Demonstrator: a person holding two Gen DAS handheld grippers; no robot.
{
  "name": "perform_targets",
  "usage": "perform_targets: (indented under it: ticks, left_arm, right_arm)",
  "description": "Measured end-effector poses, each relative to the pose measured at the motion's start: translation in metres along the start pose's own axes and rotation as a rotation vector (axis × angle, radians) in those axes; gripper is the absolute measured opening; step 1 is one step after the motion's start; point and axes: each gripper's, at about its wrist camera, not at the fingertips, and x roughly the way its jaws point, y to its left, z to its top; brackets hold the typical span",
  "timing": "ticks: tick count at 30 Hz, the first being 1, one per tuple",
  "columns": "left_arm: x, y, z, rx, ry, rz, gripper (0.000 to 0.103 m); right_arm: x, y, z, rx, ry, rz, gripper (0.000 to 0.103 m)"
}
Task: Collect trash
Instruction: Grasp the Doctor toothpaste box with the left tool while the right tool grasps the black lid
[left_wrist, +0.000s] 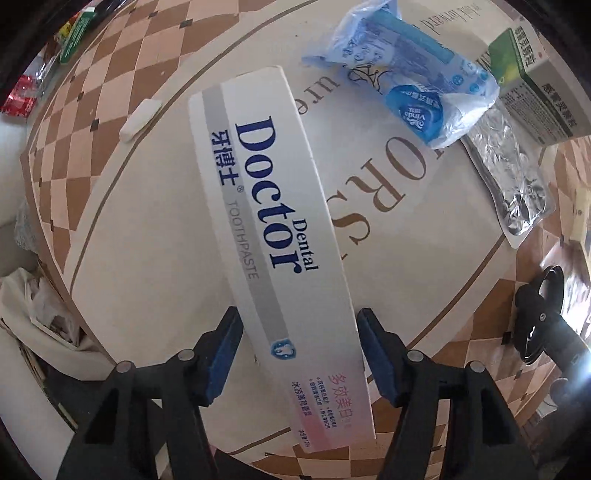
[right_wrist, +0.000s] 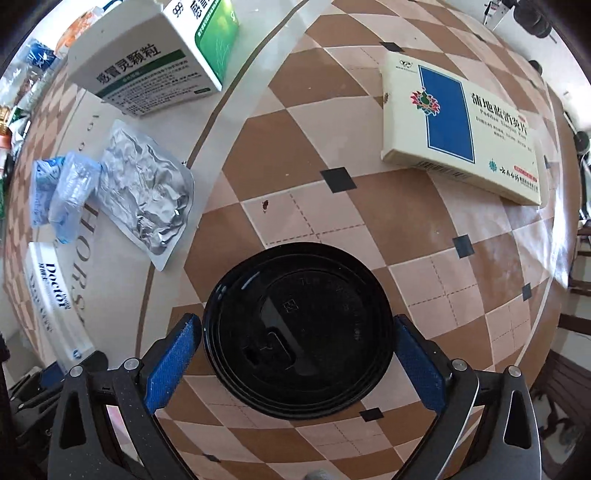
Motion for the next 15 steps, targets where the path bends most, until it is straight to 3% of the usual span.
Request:
perform_targets:
  ticks: [1,4,11,15]
  left_arm:
    - [-0.002,0.000,-0.002,0.007,-0.019,-0.003,0.048]
    - [-0.010,0.000,-0.006,0.049,-0.067,0.049,0.047]
    - [-0.039,0.008,-0.029,0.112,-0.157,0.095,0.045]
    - [-0.056,0.040,-0.060,0.125,-0.192,0.082,0.044]
  right_arm:
    - [-0.001,0.000,0.000,-0.003,-0.018,-0.010,0.100]
    - [-0.005,0.009,-0.004,-0.031,-0.061,-0.047,0.089]
    - [-0.015,0.001,-0.026,-0.023,-0.085,-0.046,0.086]
    - [-0.022,-0.002,-0.050,-0.020,-0.097,-0.034,0.086]
